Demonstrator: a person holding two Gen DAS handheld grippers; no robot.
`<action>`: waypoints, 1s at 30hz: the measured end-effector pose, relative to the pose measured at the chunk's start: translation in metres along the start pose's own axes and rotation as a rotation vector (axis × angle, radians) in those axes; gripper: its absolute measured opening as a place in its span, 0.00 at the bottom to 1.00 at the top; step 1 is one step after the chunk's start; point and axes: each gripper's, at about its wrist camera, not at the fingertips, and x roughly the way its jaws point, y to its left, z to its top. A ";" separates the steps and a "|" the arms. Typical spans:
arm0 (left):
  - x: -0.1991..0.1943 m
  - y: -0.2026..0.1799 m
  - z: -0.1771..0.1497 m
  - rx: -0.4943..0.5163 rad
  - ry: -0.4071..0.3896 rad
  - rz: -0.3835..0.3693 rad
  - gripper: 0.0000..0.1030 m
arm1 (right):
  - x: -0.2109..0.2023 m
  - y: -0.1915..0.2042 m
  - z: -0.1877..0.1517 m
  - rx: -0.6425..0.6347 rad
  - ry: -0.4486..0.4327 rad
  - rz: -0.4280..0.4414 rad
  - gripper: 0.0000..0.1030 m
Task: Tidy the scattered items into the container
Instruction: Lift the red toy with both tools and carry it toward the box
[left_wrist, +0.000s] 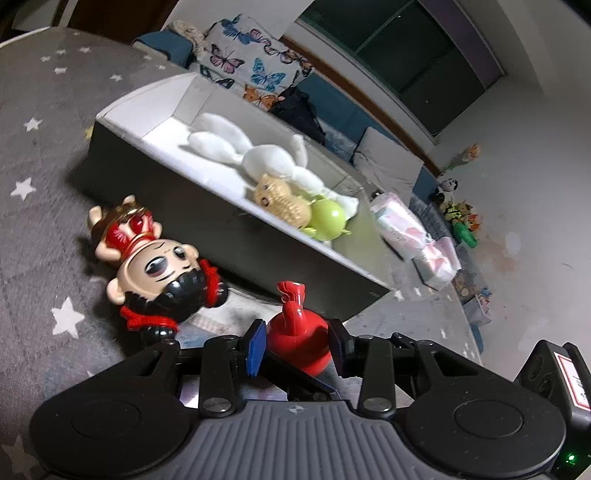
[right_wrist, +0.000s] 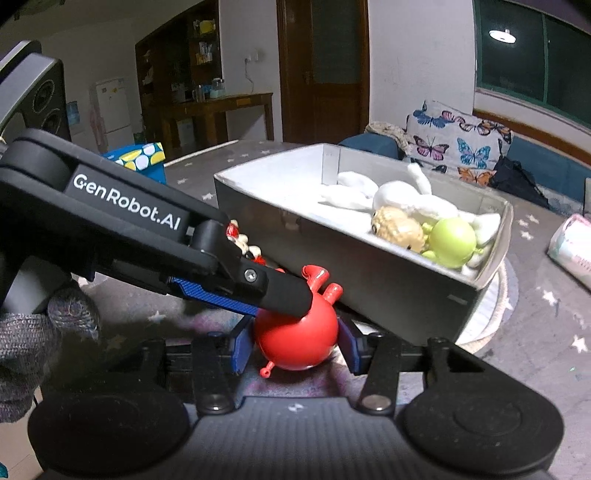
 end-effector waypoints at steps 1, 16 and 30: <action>-0.003 -0.003 0.001 0.005 -0.005 -0.005 0.38 | -0.004 0.000 0.002 -0.005 -0.009 -0.003 0.47; 0.010 -0.039 0.062 0.054 -0.082 -0.090 0.38 | -0.017 -0.039 0.061 -0.039 -0.094 -0.082 0.47; 0.078 -0.019 0.086 -0.042 0.001 -0.106 0.38 | 0.038 -0.088 0.072 -0.007 0.038 -0.096 0.47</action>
